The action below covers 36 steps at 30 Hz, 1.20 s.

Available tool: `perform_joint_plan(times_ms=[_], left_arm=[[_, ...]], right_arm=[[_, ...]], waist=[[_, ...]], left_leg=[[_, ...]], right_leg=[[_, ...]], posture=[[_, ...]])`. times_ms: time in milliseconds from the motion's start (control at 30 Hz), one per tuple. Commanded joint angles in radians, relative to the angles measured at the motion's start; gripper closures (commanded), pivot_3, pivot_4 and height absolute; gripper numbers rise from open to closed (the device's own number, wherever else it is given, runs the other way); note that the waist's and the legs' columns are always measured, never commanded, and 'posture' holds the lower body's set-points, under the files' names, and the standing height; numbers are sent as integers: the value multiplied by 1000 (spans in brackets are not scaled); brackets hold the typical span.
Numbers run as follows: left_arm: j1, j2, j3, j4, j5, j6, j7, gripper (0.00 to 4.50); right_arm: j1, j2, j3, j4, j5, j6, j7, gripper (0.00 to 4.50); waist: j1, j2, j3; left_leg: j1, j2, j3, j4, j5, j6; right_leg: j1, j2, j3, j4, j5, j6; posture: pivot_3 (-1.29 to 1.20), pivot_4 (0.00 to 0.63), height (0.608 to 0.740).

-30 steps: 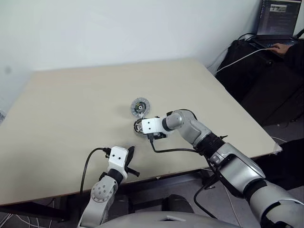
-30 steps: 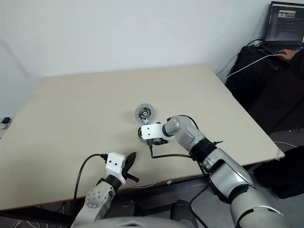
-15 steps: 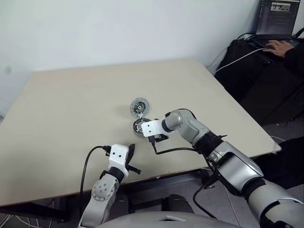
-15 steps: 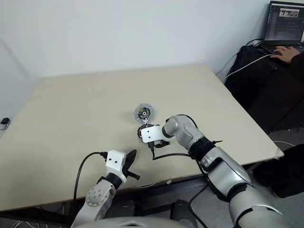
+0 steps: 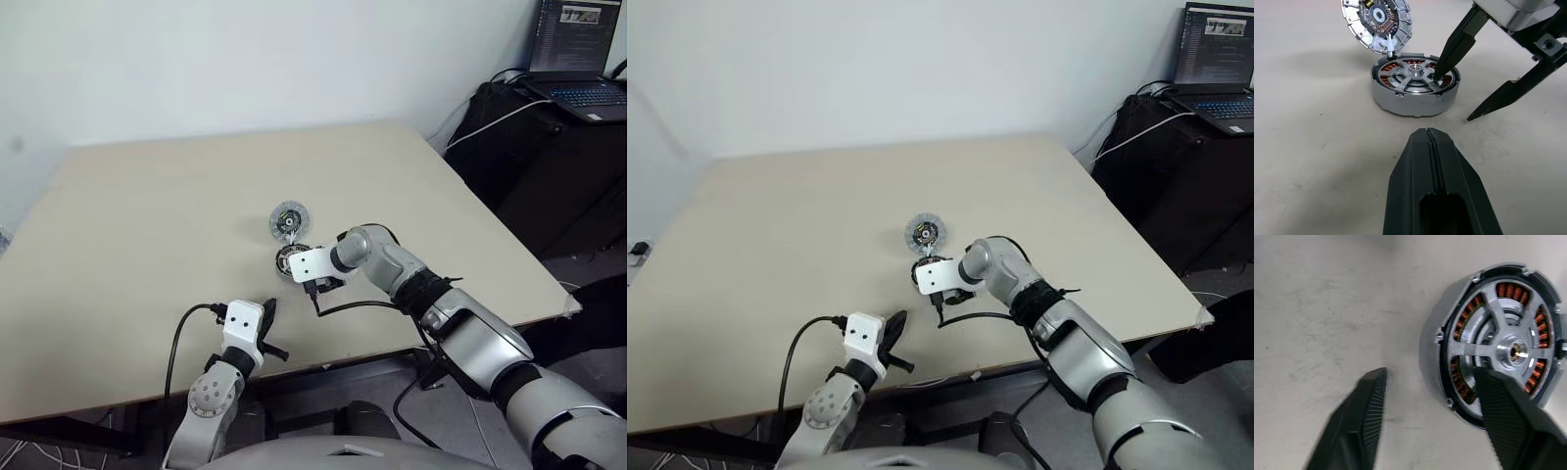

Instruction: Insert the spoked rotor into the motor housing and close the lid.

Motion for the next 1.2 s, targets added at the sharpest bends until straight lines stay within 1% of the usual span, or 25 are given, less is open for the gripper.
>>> perform_joint_plan(times_ms=[33,100,133,167,200,233,400,500,633,733,800,1000,1100,1200], left_arm=[[-19,-6,2,6,1,-40,-1,4500],[-23,-6,3,19,0,-50,-2,4500],[-24,-6,3,25,0,-55,-3,4500],[-27,-6,3,30,0,-58,-4,4500],[-29,-6,4,35,-1,-61,-5,4500],[-30,-5,4,39,-1,-63,-6,4500],[-33,-5,3,52,-4,-74,-10,4500],[-37,-5,4,58,-5,-77,-12,4500],[-38,-7,4,59,-7,-76,-14,4500],[-37,-10,-1,55,-6,-70,-13,4500],[-38,-12,-5,53,-6,-65,-14,4500],[-39,-21,-19,29,-3,-39,-12,4500],[-37,-22,-24,17,-4,-27,-13,4500],[-36,-20,-28,3,-7,-13,-16,4500]], right_arm=[[-17,0,-16,7,-4,-8,4,2916],[-15,1,-21,3,-4,-8,1,3516],[-14,1,-23,0,-4,-8,0,3891],[-15,1,-25,-1,-3,-8,-1,4149],[-14,2,-28,-2,-3,-9,-3,4345],[-13,3,-31,-2,-1,-10,-4,4390],[5,-3,-60,-36,21,-2,-9,4397],[35,-18,-101,-102,58,23,9,4397],[112,-70,-153,-274,127,101,79,4397],[198,-150,-172,-451,164,171,150,4397],[248,-189,-185,-551,188,225,172,4397],[398,-289,-205,-803,263,399,229,4397],[445,-310,-206,-885,301,478,231,4397],[464,-264,-221,-920,334,578,166,4397]], waist=[[0,0,0],[0,0,0],[0,0,0],[0,0,0],[-1,0,0],[-1,0,0],[-1,0,0],[1,0,1],[5,0,2],[11,-1,2],[13,-1,2],[15,-1,2],[14,-2,3],[13,-4,4]], left_leg=[[0,0,0,0,0,0],[0,0,0,0,0,0],[0,0,0,0,0,0],[0,0,0,0,0,0],[0,0,0,0,0,0],[0,0,0,-1,0,0],[0,0,0,-1,0,0],[0,0,0,0,0,0],[-3,0,0,-1,0,0],[-6,-1,-1,0,0,0],[-11,-1,-1,0,0,0],[-12,-1,-2,1,0,0],[-12,-1,-2,2,0,0],[-12,0,-3,4,0,0]], right_leg=[[0,0,0,0,0,0],[0,0,0,0,0,0],[0,0,0,0,0,0],[0,0,0,0,0,0],[0,0,0,0,0,0],[0,0,0,0,0,0],[0,0,0,0,0,0],[-1,0,0,0,0,0],[-2,-1,0,-1,0,-1],[-5,-1,-1,-1,0,-1],[-9,-1,-1,-1,0,-1],[-10,0,-2,0,-1,-1],[-9,-1,-2,0,-1,-1],[-9,0,-2,1,-1,-1]], posture=[[0,0,740],[0,0,740],[0,0,740],[0,0,740],[0,0,740],[0,0,740],[0,0,740],[0,0,740],[0,0,740],[0,0,740],[0,0,740],[0,0,740],[0,0,740],[0,0,740]])
